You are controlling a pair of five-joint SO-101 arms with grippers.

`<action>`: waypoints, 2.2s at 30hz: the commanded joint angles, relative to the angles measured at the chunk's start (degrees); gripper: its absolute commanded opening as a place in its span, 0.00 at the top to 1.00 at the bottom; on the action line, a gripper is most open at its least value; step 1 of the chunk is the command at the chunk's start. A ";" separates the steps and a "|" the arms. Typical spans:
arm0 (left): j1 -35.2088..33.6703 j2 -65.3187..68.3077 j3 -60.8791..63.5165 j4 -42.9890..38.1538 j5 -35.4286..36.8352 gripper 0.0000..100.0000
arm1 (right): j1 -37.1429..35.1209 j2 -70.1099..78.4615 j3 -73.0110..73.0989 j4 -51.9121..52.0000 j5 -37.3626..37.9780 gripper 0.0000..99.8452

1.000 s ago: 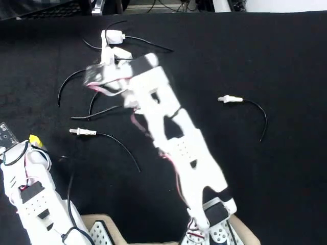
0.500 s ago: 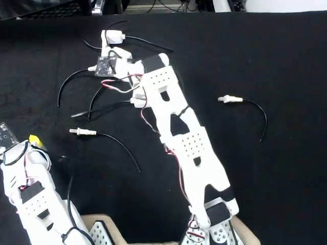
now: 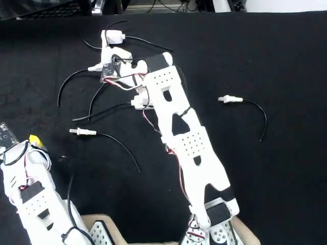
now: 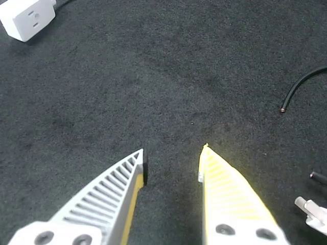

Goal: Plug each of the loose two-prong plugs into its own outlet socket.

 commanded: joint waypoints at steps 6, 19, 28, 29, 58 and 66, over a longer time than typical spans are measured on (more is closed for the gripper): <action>0.75 -0.44 -0.40 -1.58 -0.70 0.82 | -0.53 3.30 2.51 2.20 -1.05 0.66; 0.66 -0.44 -0.40 -1.58 -0.70 0.82 | -0.88 3.56 2.68 2.29 -12.40 0.66; 0.66 -0.44 -0.40 -1.58 -0.70 0.82 | -1.14 0.84 9.98 2.29 -19.87 0.66; 0.66 -0.44 -0.40 -1.58 -0.70 0.82 | -1.41 -0.22 11.30 2.29 -18.81 0.66; 0.57 -0.44 -0.40 -1.58 -0.70 0.82 | 2.11 -35.03 29.49 -7.47 -17.49 0.66; 1.01 -0.44 -0.57 -1.58 -0.70 0.82 | 18.64 -34.51 24.75 0.44 -17.76 0.66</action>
